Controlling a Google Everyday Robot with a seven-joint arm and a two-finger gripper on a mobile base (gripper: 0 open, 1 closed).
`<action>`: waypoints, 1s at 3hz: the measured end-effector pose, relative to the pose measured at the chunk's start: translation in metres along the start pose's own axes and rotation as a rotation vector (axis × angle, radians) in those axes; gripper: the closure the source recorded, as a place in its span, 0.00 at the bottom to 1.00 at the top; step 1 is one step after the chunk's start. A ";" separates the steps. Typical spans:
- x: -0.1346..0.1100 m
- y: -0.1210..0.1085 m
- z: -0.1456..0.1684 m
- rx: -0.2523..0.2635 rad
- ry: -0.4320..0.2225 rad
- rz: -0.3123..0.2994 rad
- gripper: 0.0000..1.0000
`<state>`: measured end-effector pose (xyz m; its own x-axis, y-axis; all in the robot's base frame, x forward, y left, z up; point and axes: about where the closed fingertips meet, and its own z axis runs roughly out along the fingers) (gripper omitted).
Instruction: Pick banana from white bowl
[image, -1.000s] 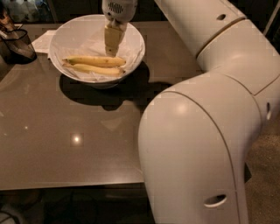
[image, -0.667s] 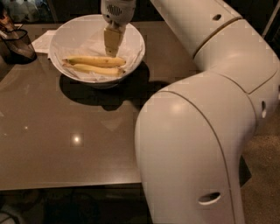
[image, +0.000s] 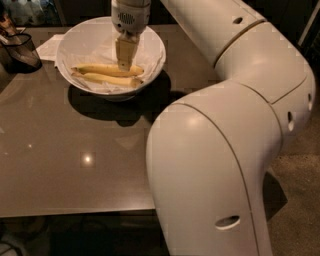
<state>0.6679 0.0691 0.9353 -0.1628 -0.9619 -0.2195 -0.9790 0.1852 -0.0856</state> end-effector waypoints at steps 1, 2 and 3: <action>0.000 -0.001 0.005 0.001 0.011 -0.007 0.50; -0.001 -0.003 0.011 -0.004 0.020 -0.011 0.48; -0.003 -0.003 0.017 -0.007 0.033 -0.019 0.47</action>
Offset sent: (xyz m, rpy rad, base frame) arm -0.0191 -0.0185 -0.0130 -0.1035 0.1097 0.0236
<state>0.6735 0.0744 0.9198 -0.1479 -0.9714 -0.1859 -0.9827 0.1655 -0.0828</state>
